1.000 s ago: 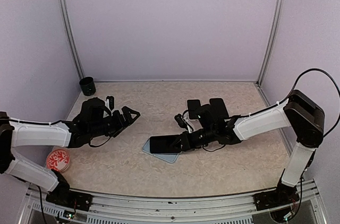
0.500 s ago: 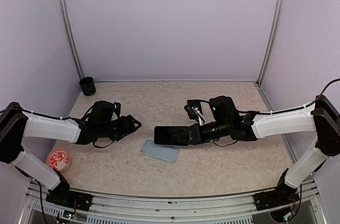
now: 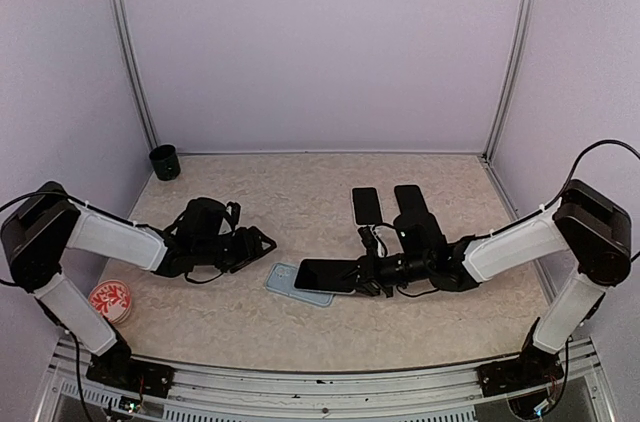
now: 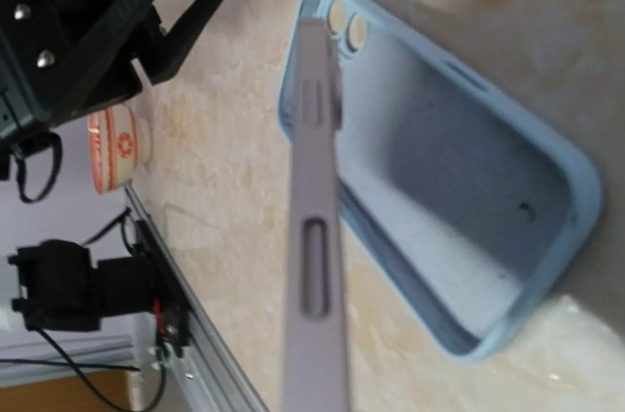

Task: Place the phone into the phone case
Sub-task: Move the phone case to the center of the board, then install the phone into the phone case.

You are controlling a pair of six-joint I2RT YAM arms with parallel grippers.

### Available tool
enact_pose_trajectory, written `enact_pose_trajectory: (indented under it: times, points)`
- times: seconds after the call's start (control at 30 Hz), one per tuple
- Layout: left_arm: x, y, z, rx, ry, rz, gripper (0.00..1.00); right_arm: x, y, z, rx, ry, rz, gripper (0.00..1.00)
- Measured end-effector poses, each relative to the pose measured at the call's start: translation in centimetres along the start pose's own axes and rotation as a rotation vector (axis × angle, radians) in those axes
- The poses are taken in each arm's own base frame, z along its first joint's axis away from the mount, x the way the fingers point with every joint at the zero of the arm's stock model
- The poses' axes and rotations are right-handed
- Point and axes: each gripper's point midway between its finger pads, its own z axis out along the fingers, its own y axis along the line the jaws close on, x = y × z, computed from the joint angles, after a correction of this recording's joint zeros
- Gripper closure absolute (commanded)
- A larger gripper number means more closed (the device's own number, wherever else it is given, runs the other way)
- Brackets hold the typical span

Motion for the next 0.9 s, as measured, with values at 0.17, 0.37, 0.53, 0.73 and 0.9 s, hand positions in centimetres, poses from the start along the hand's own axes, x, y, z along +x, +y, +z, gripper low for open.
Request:
enact_pose_trajectory:
  times: [0.17, 0.37, 0.53, 0.73, 0.9]
  points:
    - [0.8, -0.6, 0.6, 0.059, 0.024, -0.01, 0.34, 0.0, 0.1, 1.2, -0.01, -0.002, 0.067, 1.0]
    - [2.2, -0.7, 0.7, 0.116, 0.056, -0.028, 0.34, 0.1, 0.0, 2.6, -0.016, 0.001, 0.126, 1.0]
    - [2.5, -1.2, 0.5, 0.155, 0.061, -0.026, 0.33, 0.4, -0.5, 3.3, -0.015, 0.009, 0.167, 1.0]
    - [2.4, -2.2, 0.4, 0.202, 0.053, -0.014, 0.33, 0.2, -0.5, 3.7, -0.028, 0.005, 0.2, 1.0]
    - [3.0, -2.3, 0.7, 0.212, 0.067, -0.009, 0.33, 0.2, -0.6, 4.3, -0.056, 0.011, 0.236, 1.0]
